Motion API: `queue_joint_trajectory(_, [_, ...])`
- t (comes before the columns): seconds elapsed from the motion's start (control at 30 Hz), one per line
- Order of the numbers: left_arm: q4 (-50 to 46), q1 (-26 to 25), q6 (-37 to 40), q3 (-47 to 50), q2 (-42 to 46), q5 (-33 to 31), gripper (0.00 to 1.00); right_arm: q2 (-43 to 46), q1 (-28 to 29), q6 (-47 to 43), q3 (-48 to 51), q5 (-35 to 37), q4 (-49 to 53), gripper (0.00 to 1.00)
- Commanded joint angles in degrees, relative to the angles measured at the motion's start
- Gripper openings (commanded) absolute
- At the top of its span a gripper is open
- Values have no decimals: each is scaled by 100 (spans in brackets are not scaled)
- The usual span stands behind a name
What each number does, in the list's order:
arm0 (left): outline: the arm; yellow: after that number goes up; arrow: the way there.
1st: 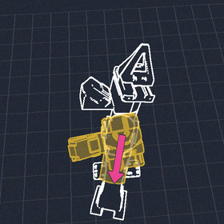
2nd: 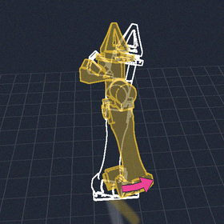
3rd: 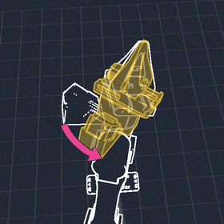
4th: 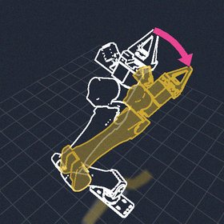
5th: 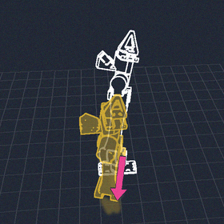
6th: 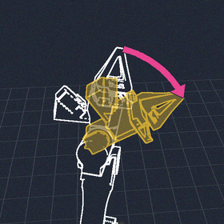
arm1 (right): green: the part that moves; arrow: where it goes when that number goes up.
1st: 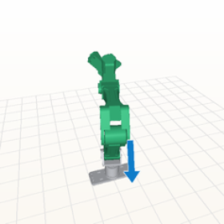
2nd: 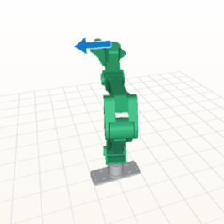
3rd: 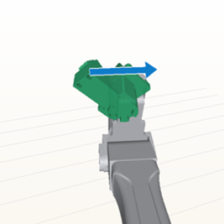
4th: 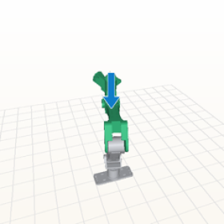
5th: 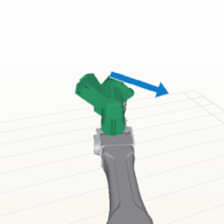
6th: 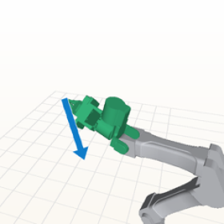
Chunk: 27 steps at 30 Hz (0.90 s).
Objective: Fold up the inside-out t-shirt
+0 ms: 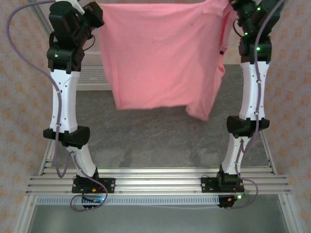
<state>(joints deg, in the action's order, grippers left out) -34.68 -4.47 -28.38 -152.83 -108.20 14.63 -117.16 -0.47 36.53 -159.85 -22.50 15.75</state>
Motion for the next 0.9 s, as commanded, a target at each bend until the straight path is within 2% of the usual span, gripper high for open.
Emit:
queue_joint_trajectory(0.0, [374, 25, 124, -585, 356, 353, 0, 514, -310, 474, -445, -231, -882, 0])
queue_joint_trajectory(0.13, [83, 25, 245, 282, 658, 784, 0, 657, -330, 455, -362, -854, 47, 0])
queue_joint_trajectory(0.23, [375, 8, 464, 2071, 1279, 1290, 0, 728, -322, 106, -69, -1597, 1580, 0])
queue_joint_trajectory(0.3, [855, -32, 547, 3712, 1859, 1371, 0, 923, -240, -494, 673, -1852, 2794, 0])
queue_joint_trajectory(0.37, [1269, -104, 582, 5204, 2330, 1303, 0, 1389, -143, -1035, 2245, -1888, 3342, 0])
queue_joint_trajectory(0.43, [1526, -188, 479, 6572, 2600, 1245, 0, 2075, -141, -1118, 4691, -2182, 2694, 0])
queue_joint_trajectory(0.5, [1828, -283, 290, 7817, 2735, 1240, 0, 2704, -146, -876, 6874, -2310, 1561, 0])
queue_joint_trajectory(0.57, [2221, -404, 85, 8779, 2802, 1176, 0, 2948, -163, -657, 8159, -2290, 914, 0])
queue_joint_trajectory(0.7, [2650, -567, -54, 9836, 2616, 1017, 0, 2821, -155, -707, 9357, -2394, 419, 0])
queue_joint_trajectory(0.87, [2847, -573, -104, 10285, 2237, 873, 0, 2589, -155, -829, 9732, -2264, 438, 0])
